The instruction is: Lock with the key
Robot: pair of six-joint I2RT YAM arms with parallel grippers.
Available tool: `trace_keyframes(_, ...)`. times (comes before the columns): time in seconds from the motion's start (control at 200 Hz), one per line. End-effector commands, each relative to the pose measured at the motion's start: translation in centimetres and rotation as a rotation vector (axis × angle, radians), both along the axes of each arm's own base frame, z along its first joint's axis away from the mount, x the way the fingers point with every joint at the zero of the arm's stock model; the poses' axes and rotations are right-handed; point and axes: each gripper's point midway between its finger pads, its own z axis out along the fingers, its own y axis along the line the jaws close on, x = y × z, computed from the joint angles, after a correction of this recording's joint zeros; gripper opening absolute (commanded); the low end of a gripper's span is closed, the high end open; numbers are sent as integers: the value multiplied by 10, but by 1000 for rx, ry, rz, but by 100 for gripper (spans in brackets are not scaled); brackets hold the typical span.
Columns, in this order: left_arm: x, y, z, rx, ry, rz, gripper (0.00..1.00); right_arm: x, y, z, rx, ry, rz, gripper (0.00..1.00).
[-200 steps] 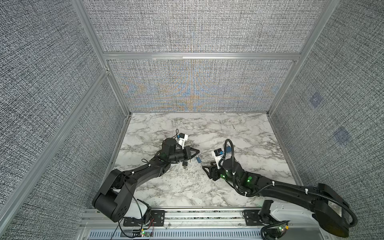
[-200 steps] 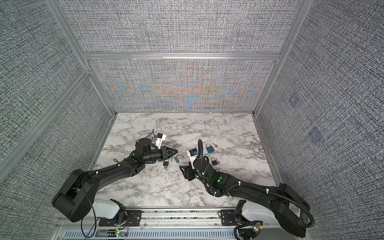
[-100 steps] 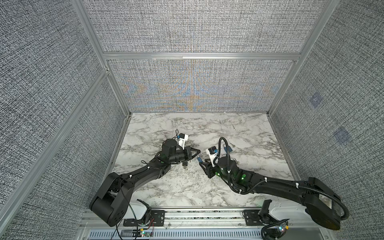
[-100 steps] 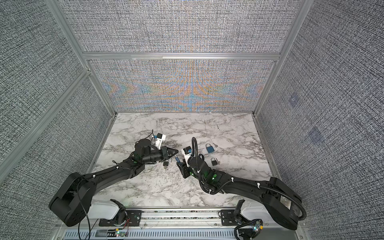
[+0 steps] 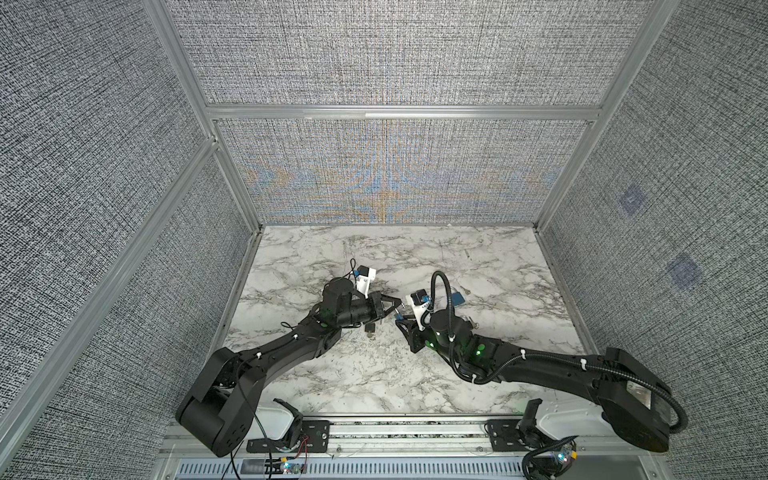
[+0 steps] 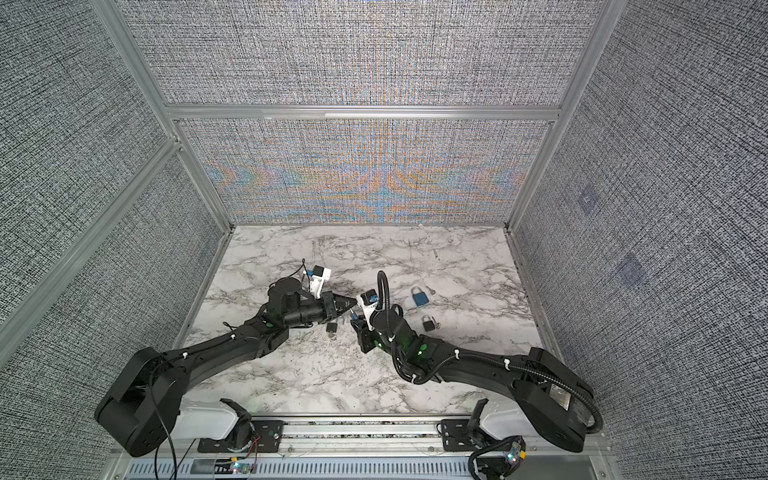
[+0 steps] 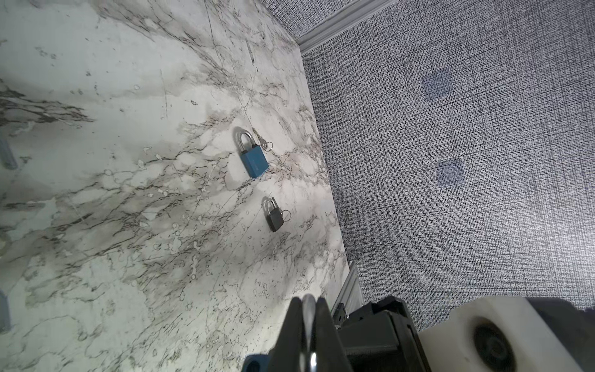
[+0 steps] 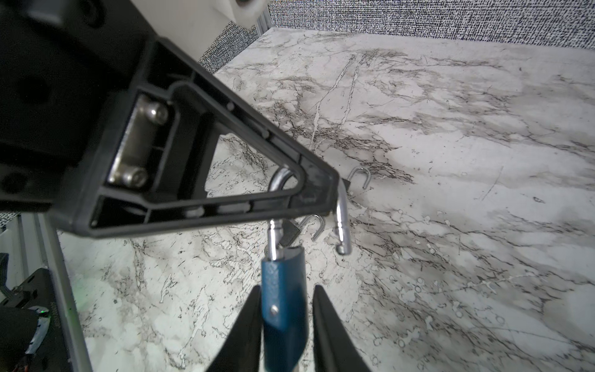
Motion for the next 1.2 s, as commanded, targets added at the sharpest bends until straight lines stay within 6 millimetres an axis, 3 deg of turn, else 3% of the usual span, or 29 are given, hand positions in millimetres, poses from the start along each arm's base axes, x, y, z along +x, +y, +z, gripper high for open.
trace_keyframes(0.0,0,-2,13,-34,-40,-10,0,5,1,8,20,-23,-17,22)
trace_keyframes(0.18,-1,-1,15,-39,-43,-7,0,7,-3,8,26,-19,-34,0)
trace_keyframes(0.385,-2,2,16,-33,-50,1,0,1,-7,10,34,7,-25,0)
trace_keyframes(0.51,1,9,13,12,-65,25,0,-12,-6,14,54,74,55,0)
trace_keyframes(0.56,5,14,12,43,-75,42,17,-19,-5,16,58,108,94,0)
trace_keyframes(0.785,9,32,13,128,-171,77,30,-46,-23,12,45,212,180,0)
trace_keyframes(1.025,-20,13,43,20,-368,-140,35,-74,-25,17,57,280,297,0)
trace_keyframes(1.191,-40,0,43,-16,-402,-290,39,-82,-20,17,71,327,365,0)
